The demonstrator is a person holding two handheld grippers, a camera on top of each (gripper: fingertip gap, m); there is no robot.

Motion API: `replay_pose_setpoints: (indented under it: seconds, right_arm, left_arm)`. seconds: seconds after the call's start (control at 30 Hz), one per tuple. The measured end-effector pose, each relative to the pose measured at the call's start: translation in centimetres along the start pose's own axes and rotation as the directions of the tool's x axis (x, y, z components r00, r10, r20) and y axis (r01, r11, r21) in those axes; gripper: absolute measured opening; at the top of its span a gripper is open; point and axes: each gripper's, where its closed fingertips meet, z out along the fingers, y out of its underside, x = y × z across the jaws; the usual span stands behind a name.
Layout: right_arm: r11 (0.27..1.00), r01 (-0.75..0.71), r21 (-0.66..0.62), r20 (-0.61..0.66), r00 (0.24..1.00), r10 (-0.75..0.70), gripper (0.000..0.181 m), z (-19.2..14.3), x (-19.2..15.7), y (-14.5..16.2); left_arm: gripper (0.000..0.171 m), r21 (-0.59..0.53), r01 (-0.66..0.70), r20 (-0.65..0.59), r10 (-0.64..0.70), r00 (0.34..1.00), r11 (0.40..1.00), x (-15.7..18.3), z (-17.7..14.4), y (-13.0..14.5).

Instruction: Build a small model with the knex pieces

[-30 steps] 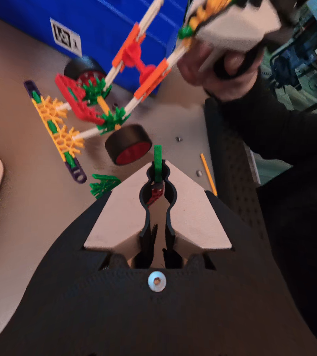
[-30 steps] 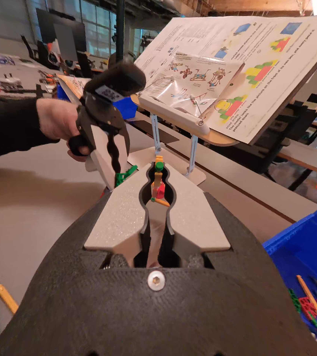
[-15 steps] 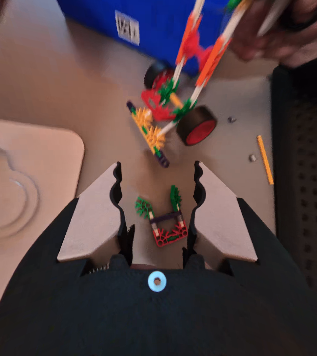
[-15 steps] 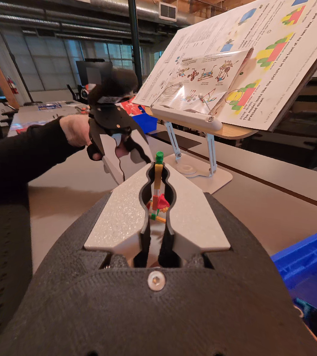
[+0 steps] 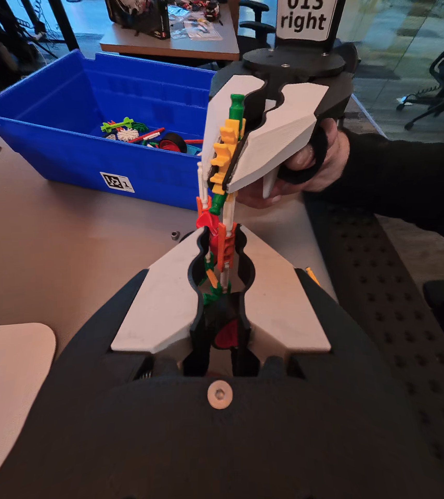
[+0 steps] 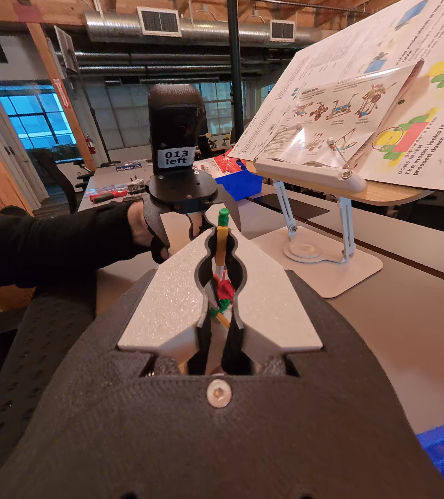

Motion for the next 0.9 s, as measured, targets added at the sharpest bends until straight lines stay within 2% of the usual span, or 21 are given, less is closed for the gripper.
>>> replay_pose_setpoints:
  seconds: [0.1,0.23,0.33,0.43,0.5,0.6,0.67,0.73,0.77,0.9]
  right_arm:
    - [0.998,0.04,-0.038,-0.057,0.997,-0.043,0.003,0.1,0.6,0.3]
    - [0.978,0.161,-0.128,-0.169,0.969,-0.182,0.004,0.3,1.6,0.9]
    - [0.94,0.266,-0.212,-0.236,0.92,-0.314,0.006,0.4,2.3,1.1]
    - [0.873,0.377,-0.31,-0.272,0.844,-0.462,0.007,0.5,2.7,1.5]
    - [0.815,0.441,-0.375,-0.289,0.78,-0.555,0.007,0.6,2.9,1.7]
    - [0.691,0.543,-0.477,-0.28,0.651,-0.705,0.007,0.9,2.8,2.0]
    - [0.576,0.597,-0.559,-0.259,0.534,-0.805,0.007,1.2,3.1,2.2]
    - [0.436,0.617,-0.655,-0.228,0.389,-0.893,0.003,0.9,4.4,2.4]
    - [0.402,0.626,-0.668,-0.211,0.358,-0.909,0.003,0.8,4.6,2.3]
    - [0.471,0.626,-0.621,-0.232,0.428,-0.874,0.004,1.5,3.8,2.2]
  left_arm:
    - [0.016,-0.013,0.038,-0.002,-0.038,0.999,0.999,-0.2,0.1,0.2]
    - [0.015,-0.055,0.065,0.049,-0.062,0.997,0.996,-0.9,0.6,0.7]
    - [0.014,-0.084,0.084,0.072,-0.078,0.994,0.993,-0.9,0.8,0.7]
    - [0.014,-0.102,0.112,0.073,-0.105,0.992,0.988,-0.9,1.0,1.0]
    - [0.014,-0.098,0.146,0.073,-0.14,0.987,0.984,-1.2,1.2,1.2]
    - [0.014,-0.109,0.161,0.082,-0.152,0.985,0.981,-1.4,1.4,1.5]
    - [0.014,-0.116,0.165,0.1,-0.154,0.983,0.98,-1.6,1.5,1.6]
    - [0.012,-0.124,0.171,0.009,-0.172,0.985,0.977,0.3,2.0,1.3]
    - [0.012,-0.157,0.15,0.043,-0.145,0.988,0.976,0.3,2.3,1.7]
    - [0.012,-0.136,0.168,0.072,-0.159,0.985,0.977,-1.2,1.7,1.7]
